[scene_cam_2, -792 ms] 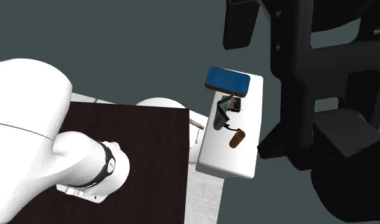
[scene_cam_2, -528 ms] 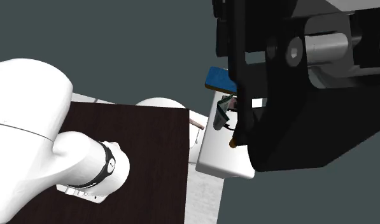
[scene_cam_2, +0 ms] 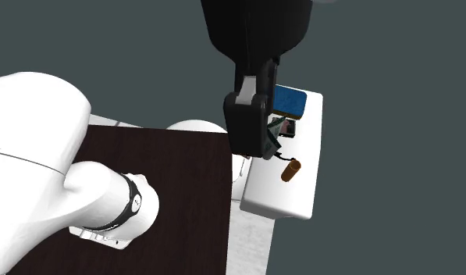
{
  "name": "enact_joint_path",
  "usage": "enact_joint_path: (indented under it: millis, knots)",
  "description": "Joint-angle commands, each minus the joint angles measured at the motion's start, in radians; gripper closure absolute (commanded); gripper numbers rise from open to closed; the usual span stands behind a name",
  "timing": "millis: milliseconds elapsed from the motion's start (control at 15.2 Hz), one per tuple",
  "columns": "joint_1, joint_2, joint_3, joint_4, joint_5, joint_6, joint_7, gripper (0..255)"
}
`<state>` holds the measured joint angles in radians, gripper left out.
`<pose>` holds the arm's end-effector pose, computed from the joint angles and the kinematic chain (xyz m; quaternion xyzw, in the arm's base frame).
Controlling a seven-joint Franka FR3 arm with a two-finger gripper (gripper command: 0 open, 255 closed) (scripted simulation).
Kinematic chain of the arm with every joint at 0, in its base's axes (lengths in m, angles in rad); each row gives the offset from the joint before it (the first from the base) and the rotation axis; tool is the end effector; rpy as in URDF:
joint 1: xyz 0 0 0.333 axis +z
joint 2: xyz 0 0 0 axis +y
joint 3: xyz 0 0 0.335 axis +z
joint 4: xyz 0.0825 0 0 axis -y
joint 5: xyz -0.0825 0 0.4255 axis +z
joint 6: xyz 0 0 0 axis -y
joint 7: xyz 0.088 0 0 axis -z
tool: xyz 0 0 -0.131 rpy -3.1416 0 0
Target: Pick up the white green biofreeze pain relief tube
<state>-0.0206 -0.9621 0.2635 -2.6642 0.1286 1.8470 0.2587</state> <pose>0.3048 0.0889 0.4905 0.9945 -0.0694 0.0725 0.0311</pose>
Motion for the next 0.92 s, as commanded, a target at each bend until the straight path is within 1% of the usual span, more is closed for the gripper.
enact_joint_path:
  millis: [0, 330, 528, 726, 858]
  knots:
    - [0.0, -0.007, 0.069, -0.048, 0.038, 0.052, 0.102, 0]
    - [-0.015, 0.054, 0.252, -0.128, 0.125, 0.209, 0.341, 0]
    - [-0.046, 0.133, 0.376, -0.145, 0.168, 0.314, 0.49, 0]
    - [-0.11, 0.238, 0.514, -0.14, 0.192, 0.425, 0.645, 0]
    - [-0.178, 0.317, 0.619, -0.125, 0.19, 0.498, 0.755, 0]
